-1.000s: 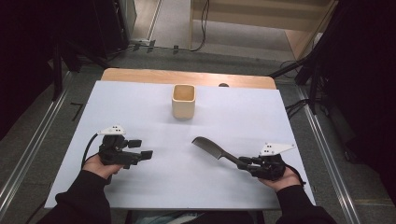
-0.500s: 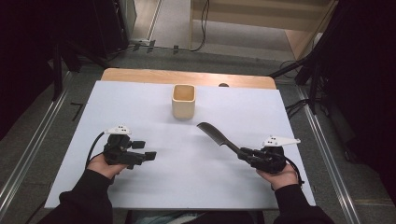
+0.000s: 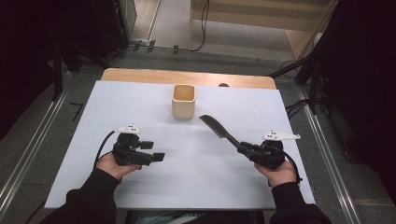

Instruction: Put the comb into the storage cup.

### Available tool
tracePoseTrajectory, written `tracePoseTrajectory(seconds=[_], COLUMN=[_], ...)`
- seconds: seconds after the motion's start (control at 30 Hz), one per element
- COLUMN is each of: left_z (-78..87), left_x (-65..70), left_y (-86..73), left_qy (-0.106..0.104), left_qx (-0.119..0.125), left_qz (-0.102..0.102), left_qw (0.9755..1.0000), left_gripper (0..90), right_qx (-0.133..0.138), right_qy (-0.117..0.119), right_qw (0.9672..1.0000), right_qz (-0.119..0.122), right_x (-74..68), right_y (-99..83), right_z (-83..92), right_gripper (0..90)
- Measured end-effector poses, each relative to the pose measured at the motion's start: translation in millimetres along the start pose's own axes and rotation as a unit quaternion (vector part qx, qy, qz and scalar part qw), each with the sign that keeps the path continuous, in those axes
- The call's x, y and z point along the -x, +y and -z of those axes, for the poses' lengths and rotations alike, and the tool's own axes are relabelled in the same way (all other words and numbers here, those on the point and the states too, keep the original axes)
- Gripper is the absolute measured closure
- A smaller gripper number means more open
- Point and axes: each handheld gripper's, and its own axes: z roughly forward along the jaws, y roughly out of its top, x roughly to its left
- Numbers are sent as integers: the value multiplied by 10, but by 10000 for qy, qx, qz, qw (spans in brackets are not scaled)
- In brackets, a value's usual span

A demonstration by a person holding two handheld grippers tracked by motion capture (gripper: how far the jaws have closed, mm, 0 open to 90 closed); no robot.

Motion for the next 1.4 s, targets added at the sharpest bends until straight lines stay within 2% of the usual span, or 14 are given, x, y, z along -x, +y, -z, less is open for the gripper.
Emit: tracePoseTrajectory(seconds=[0.03,0.13,0.2,0.3,0.37,0.57,0.63,0.7,0.87,0.97,1.07,1.1,1.3,1.4], left_z=[-15,-34,-40,-49,-81,-181,-203,-224,-261,-286,-294,-300,-346,-370], left_x=[18,32,29,25,26,67,71,68,78,75,79,79,55,53], left_y=[23,73,114,153,215,318,348,373,420,474,510,542,596,626], left_qy=[-47,-86,-172,-175,-222,-257,-319,-393,-492,-573,-575,-570,-507,-478], left_qx=[1,-4,-36,-23,-23,-153,-162,-137,-193,-126,-70,-15,-18,-33], left_qz=[-8,40,76,56,37,15,47,87,69,117,106,118,233,200], left_qw=[10000,10000,9998,9998,9997,9996,9993,9991,9986,9982,9983,9983,9984,9987], left_gripper=[223,223,223,223,223,223,223,223,233,234,234,234,233,233], right_qx=[14,-6,-6,22,32,124,156,208,180,275,317,383,559,597], right_qy=[-1,-83,-150,-299,-495,-569,-752,-741,-730,-718,-802,-840,-797,-755], right_qw=[9999,9997,9996,9993,9987,9977,9966,9961,9956,9946,9938,9924,9909,9901], right_qz=[-127,-218,-230,-208,-137,-354,-305,-441,-564,-692,-697,-813,-934,-1019], right_x=[11,18,8,-10,-48,-77,-115,-136,-176,-219,-237,-257,-283,-284], right_y=[23,51,76,98,132,215,239,254,269,286,291,295,296,295], right_z=[-6,-23,-29,-33,-50,-106,-127,-158,-247,-303,-326,-342,-361,-373], right_gripper=[703,703,703,703,703,703,703,703,703,703,703,703,703,703])
